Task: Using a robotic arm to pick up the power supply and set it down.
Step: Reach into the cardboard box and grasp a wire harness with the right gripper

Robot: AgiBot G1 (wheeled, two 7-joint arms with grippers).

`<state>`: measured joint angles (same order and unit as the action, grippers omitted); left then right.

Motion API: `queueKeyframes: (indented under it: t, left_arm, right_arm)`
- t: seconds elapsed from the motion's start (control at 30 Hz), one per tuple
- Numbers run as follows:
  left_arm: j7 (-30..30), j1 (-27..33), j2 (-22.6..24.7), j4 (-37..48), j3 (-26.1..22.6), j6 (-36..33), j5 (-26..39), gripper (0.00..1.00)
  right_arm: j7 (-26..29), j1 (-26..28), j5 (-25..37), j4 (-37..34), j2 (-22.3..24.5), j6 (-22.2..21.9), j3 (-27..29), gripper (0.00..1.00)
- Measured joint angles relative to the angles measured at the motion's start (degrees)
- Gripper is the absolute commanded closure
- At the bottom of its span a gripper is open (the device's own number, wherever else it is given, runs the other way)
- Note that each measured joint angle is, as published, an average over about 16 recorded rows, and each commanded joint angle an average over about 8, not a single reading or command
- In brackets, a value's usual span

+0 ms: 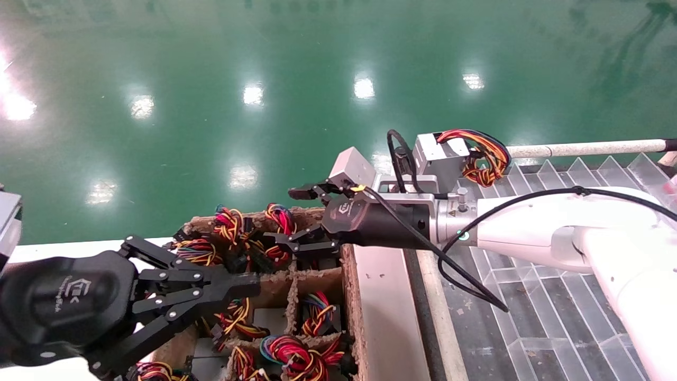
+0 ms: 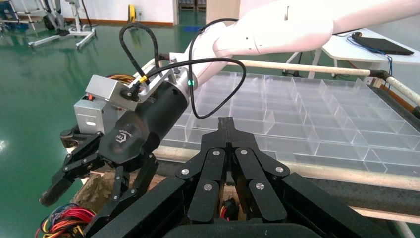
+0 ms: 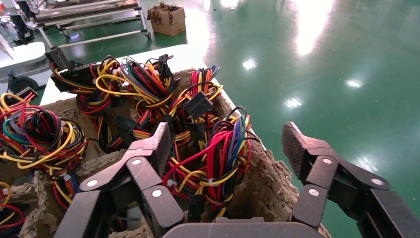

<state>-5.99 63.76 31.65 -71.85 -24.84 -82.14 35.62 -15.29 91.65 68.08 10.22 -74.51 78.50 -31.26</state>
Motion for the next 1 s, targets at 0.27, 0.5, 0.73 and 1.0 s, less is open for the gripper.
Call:
queueKeyframes:
  t: [0.27, 0.5, 0.73, 1.0]
  left_arm:
    - [0.0, 0.0, 0.0, 0.0, 0.0, 0.0, 0.0, 1.0]
    - [0.0, 0.0, 0.0, 0.0, 0.0, 0.0, 0.0, 1.0]
    - [0.0, 0.0, 0.0, 0.0, 0.0, 0.0, 0.0, 1.0]
    - [0.0, 0.0, 0.0, 0.0, 0.0, 0.0, 0.0, 1.0]
  right_arm:
    - [-2.01, 1.2, 0.69, -3.84, -0.85, 0.8, -0.53, 1.0]
    - [-3.04, 1.88, 1.25, -5.79, -1.22, 0.96, -0.97, 1.0]
    - [-3.64, 2.41, 1.64, -6.87, -1.43, 0.87, -1.29, 1.0]
    - [-3.99, 2.82, 1.68, -7.46, -1.51, 0.92, -1.37, 1.0]
